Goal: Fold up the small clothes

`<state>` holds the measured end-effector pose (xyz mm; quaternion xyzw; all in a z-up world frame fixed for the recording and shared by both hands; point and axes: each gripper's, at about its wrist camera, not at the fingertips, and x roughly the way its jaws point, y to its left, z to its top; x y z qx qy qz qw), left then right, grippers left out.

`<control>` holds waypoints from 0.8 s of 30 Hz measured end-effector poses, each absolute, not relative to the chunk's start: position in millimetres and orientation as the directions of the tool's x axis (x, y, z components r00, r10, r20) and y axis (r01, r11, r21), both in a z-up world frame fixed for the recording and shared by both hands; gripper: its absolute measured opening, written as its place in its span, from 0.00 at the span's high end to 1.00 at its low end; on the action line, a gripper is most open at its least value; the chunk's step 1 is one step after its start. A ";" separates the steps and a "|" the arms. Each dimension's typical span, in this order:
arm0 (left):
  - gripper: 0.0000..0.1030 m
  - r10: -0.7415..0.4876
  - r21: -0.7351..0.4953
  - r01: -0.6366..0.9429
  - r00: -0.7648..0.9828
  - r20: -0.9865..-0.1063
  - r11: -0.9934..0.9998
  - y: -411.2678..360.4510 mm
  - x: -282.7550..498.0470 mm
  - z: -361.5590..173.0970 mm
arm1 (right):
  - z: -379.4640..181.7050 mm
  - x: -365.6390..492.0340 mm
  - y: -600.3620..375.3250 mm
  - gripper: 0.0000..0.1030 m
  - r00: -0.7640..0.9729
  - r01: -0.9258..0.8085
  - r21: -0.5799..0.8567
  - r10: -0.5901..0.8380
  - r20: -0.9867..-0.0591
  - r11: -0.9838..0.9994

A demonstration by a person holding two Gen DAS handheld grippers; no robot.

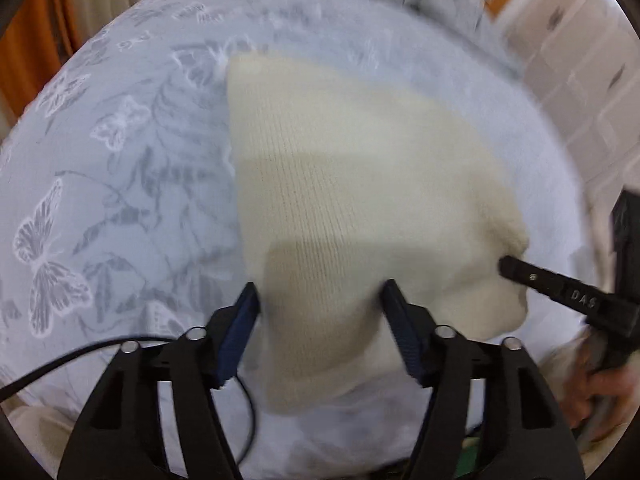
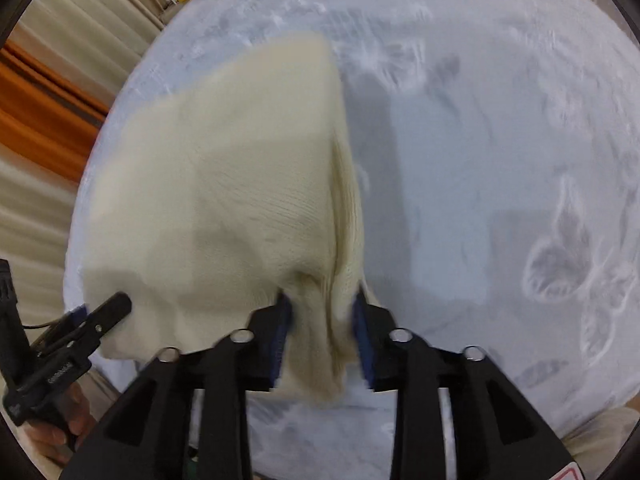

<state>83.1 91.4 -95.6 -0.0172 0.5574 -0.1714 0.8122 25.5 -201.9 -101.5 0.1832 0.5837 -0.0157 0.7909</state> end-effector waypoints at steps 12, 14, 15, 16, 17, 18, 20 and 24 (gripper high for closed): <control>0.29 -0.214 -0.135 0.224 0.378 -0.901 0.965 94.7 83.0 -80.7 | -88.0 49.9 -149.3 0.67 0.319 0.071 0.005 -0.018 -0.948 0.997; 0.25 -0.219 -0.157 0.195 0.352 -0.910 0.968 96.9 89.6 -86.9 | -69.4 47.3 -143.6 0.64 0.358 0.050 -0.006 -0.023 -0.933 0.999; 0.25 -0.223 -0.170 0.179 0.344 -0.912 0.969 99.6 90.8 -85.6 | -57.5 43.0 -145.0 0.60 0.385 0.057 0.032 0.008 -0.923 0.998; 0.26 -0.240 -0.192 0.169 0.343 -0.908 0.967 103.5 90.1 -82.1 | -46.2 38.4 -149.2 0.50 0.417 0.066 0.077 0.042 -0.908 0.995; 0.25 -0.276 -0.233 0.161 0.352 -0.894 0.959 109.6 88.8 -75.4 | -39.6 31.6 -155.0 0.24 0.445 0.080 0.111 0.064 -0.893 0.991; 0.23 -0.309 -0.272 0.153 0.364 -0.879 0.950 115.1 88.1 -70.3 | -38.9 29.7 -162.6 0.09 0.464 0.103 0.130 0.067 -0.883 0.986; 0.13 -0.350 -0.332 0.115 0.383 -0.855 0.936 123.8 91.7 -64.3 | -64.6 33.5 -174.5 0.09 0.400 0.123 0.149 0.088 -0.912 0.981; 0.13 -0.346 -0.345 0.060 0.316 -0.884 0.937 117.1 115.8 -88.3 | -126.0 37.1 -186.1 0.35 0.256 0.237 0.278 0.216 -0.942 0.931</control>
